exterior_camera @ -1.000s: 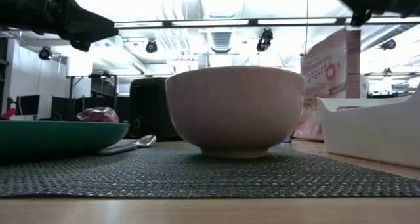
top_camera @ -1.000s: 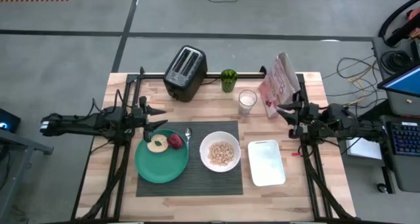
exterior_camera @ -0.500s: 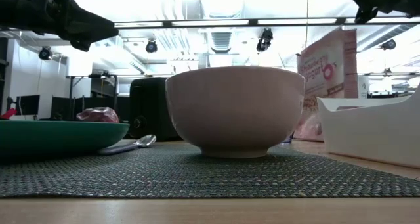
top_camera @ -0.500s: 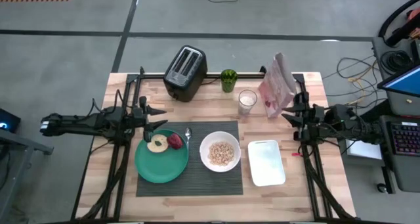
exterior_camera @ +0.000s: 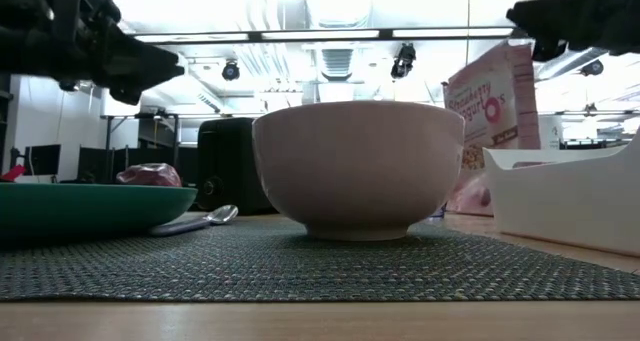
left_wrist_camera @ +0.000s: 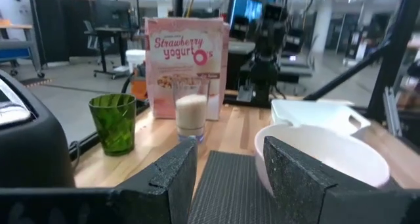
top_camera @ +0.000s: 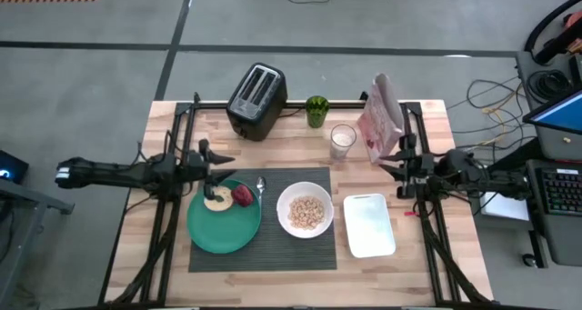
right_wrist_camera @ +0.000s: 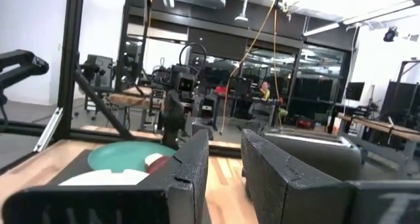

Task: Arrange a breakfast setting
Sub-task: Return to Home Position

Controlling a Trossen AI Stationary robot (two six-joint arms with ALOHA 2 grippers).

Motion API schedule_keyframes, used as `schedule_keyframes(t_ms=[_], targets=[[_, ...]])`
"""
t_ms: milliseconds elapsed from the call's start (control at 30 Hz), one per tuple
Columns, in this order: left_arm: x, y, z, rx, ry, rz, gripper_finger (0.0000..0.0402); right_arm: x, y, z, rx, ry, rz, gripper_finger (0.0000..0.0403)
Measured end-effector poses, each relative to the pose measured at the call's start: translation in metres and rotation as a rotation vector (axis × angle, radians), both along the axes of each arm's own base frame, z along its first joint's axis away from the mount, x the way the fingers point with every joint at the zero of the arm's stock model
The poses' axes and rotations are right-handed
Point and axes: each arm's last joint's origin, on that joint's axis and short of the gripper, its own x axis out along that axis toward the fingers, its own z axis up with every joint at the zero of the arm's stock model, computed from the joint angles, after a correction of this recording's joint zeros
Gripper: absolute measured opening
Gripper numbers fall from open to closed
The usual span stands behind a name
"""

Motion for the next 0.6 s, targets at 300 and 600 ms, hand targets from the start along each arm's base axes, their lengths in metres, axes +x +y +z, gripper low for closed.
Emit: schedule_keyframes(t_ms=[300, 600], targets=[[0.001, 0.0, -0.018, -0.077, -0.02, -0.001, 0.016, 0.009, -0.001, -0.029, 0.014, 0.036, -0.008, 0.0082], [0.002, 0.0, -0.02, -0.076, 0.004, 0.001, 0.016, 0.011, -0.003, -0.04, 0.147, 0.139, -0.063, 0.0082]])
